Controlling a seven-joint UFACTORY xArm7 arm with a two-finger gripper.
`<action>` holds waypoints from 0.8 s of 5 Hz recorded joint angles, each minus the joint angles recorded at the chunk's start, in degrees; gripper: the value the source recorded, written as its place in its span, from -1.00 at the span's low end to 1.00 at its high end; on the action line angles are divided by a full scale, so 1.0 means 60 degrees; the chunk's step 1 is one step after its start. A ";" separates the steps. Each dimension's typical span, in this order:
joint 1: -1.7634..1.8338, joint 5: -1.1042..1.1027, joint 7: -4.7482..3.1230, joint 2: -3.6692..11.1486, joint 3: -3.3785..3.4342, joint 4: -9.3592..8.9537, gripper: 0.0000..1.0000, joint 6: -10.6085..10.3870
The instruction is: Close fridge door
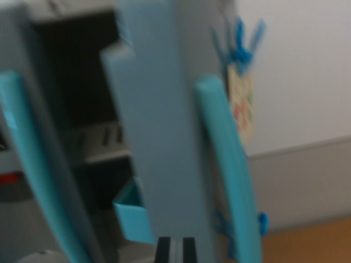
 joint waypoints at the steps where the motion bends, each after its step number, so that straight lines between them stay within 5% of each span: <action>1: 0.0000 0.0000 0.0000 0.0448 -0.0299 0.0036 1.00 -0.0001; 2: 0.0000 0.0000 0.0000 0.0448 -0.0299 0.0036 1.00 -0.0001; 3: 0.0000 0.0000 0.0000 0.0889 -0.0589 0.0148 1.00 -0.0002; 4: 0.0000 0.0000 0.0000 0.0889 -0.0589 0.0148 1.00 -0.0002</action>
